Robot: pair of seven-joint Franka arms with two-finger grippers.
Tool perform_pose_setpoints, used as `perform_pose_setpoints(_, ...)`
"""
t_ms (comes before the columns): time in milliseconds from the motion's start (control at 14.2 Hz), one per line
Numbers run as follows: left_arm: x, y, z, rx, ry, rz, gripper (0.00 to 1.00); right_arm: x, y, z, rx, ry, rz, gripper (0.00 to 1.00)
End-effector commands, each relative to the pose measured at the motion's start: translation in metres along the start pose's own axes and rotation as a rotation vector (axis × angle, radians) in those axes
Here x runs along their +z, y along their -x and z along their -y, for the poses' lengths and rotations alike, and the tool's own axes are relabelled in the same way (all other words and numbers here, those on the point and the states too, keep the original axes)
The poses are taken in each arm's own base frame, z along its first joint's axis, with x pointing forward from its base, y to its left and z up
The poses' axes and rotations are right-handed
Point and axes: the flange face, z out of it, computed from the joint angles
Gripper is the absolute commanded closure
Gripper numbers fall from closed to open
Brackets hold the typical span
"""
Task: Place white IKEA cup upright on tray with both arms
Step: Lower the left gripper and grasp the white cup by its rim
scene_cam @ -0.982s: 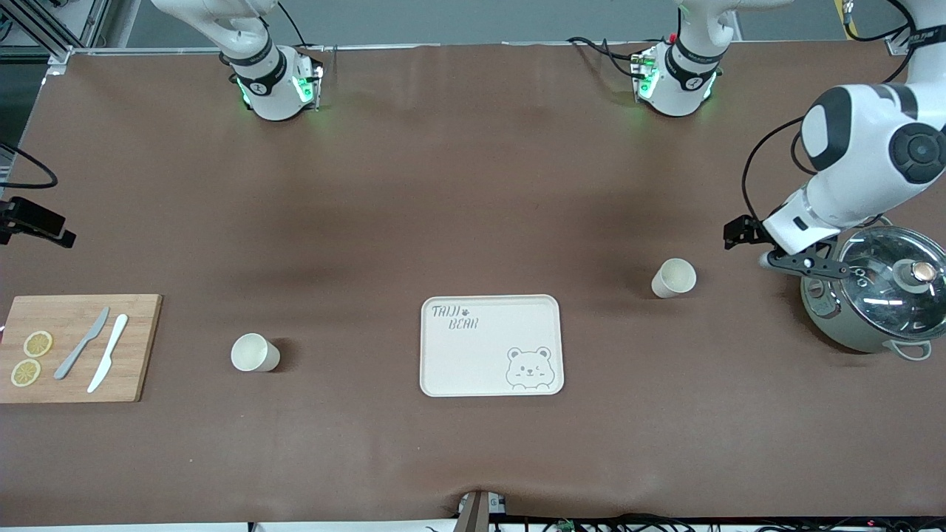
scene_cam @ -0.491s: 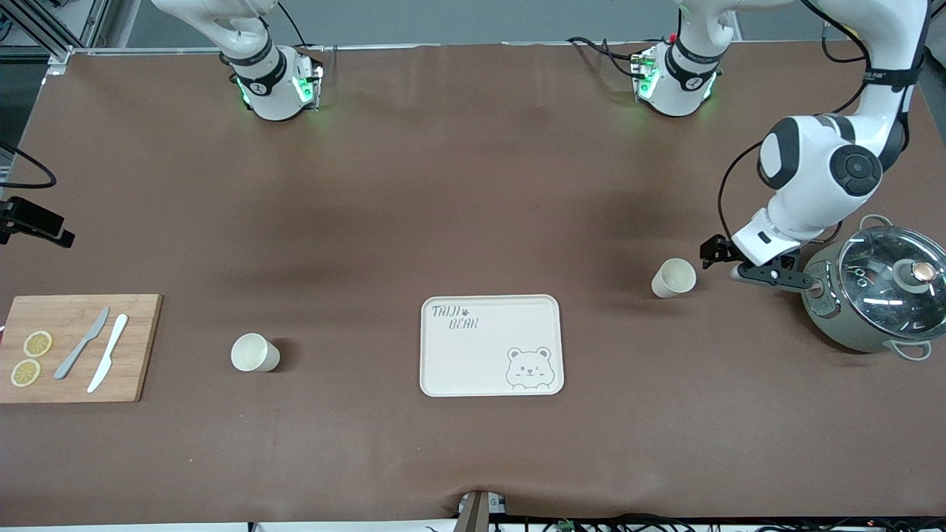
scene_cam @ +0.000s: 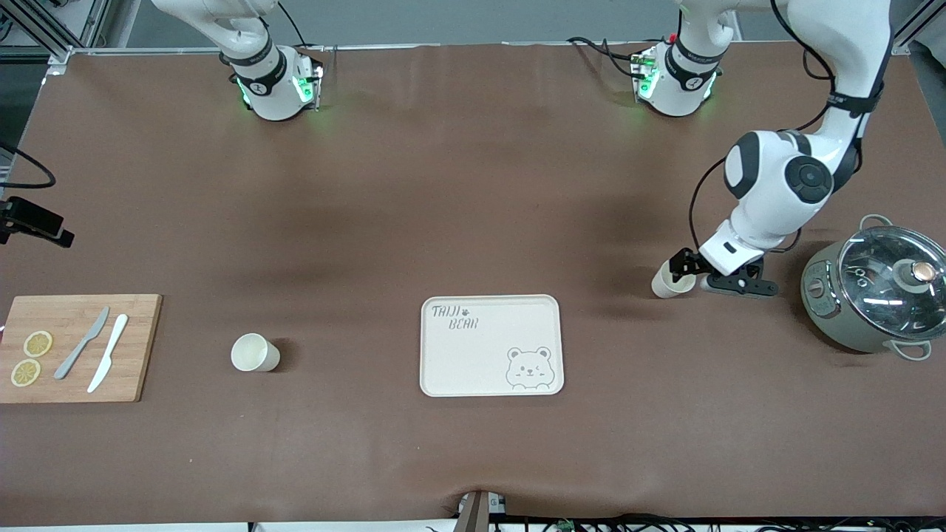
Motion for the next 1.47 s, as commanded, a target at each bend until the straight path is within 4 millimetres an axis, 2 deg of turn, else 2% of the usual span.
perform_pose_setpoints(0,0.018,0.018,0.002,-0.025,0.003,-0.043,0.0,-0.007,0.003,-0.002,0.005,-0.006,-0.004,0.0)
perform_pose_setpoints(351,0.031,0.03,0.006,-0.021,0.001,-0.028,0.0,-0.007,0.003,-0.002,0.005,-0.007,-0.006,0.0)
perform_pose_setpoints(842,0.04,0.033,0.015,-0.033,0.0,-0.012,0.0,-0.008,0.003,-0.002,0.003,-0.006,-0.01,0.0)
perform_pose_setpoints(912,0.04,0.033,0.022,-0.066,-0.002,-0.013,0.12,-0.008,0.003,-0.002,0.005,-0.006,-0.008,0.0)
perform_pose_setpoints(982,0.04,0.034,0.024,-0.069,-0.002,-0.01,0.64,-0.008,0.003,-0.002,0.005,-0.006,-0.008,0.0)
perform_pose_setpoints(1053,0.037,0.034,0.037,-0.072,-0.006,-0.011,1.0,-0.008,0.003,-0.002,0.005,-0.006,-0.008,0.0)
perform_pose_setpoints(1404,0.044,0.033,0.038,-0.087,-0.004,-0.001,1.0,-0.006,0.001,-0.002,0.008,-0.02,-0.013,0.0)
